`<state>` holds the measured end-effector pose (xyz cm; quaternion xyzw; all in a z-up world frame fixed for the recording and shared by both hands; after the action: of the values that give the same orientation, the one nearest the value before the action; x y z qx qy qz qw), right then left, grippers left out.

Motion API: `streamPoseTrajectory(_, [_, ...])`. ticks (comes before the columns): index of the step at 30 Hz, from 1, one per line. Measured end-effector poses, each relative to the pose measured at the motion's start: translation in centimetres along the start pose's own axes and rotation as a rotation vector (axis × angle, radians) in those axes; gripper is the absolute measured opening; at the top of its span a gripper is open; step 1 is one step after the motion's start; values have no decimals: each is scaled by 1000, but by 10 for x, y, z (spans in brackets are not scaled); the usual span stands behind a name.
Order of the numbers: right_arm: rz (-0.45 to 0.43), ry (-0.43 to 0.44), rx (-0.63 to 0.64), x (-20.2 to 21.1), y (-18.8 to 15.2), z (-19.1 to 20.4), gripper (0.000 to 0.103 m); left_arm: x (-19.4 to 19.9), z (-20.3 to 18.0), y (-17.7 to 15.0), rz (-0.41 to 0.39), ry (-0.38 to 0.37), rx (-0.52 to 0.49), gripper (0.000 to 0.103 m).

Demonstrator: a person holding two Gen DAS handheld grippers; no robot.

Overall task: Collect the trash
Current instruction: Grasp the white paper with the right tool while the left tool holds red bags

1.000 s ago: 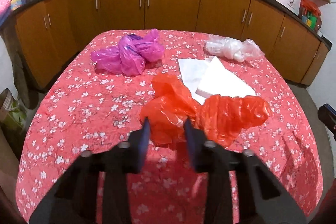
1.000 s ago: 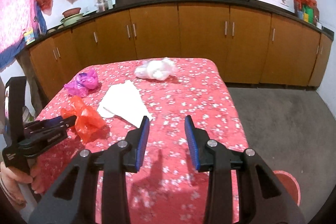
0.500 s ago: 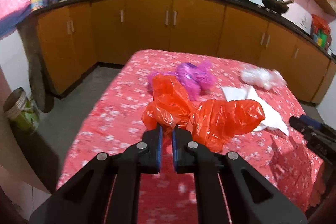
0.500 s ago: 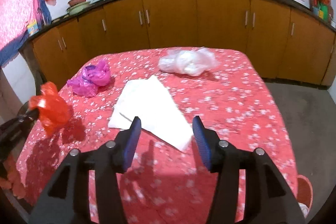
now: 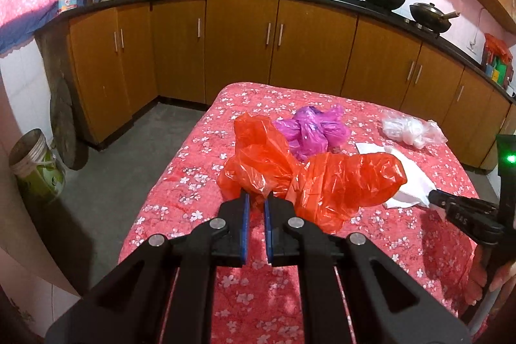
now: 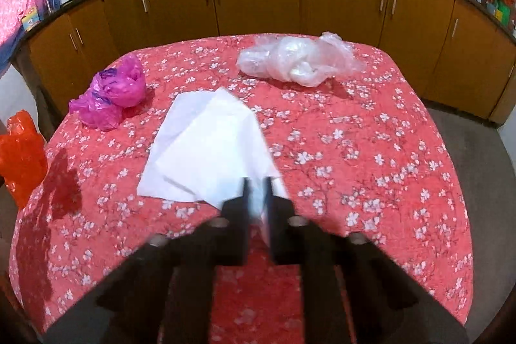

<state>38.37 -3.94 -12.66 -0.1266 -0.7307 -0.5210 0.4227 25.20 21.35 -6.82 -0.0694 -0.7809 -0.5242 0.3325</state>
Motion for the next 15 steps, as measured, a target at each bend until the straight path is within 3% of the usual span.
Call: streamPoseTrajectory(15, [-191,-77,-56,76,-2,-41,3,19,-21,-3,-23,-34,-35,8])
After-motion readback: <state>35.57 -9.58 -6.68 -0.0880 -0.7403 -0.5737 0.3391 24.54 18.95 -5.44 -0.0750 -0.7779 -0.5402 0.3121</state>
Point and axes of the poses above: each gripper's, at about its wrist camera, not at the fingertips, and x roughly against the way its jaws point, z to its left, y to its top, the point moved 2 cm from there along -x, roughly the way its jaws point, and after that the axes turned 11 degrees about x, right-handed, at the moved point
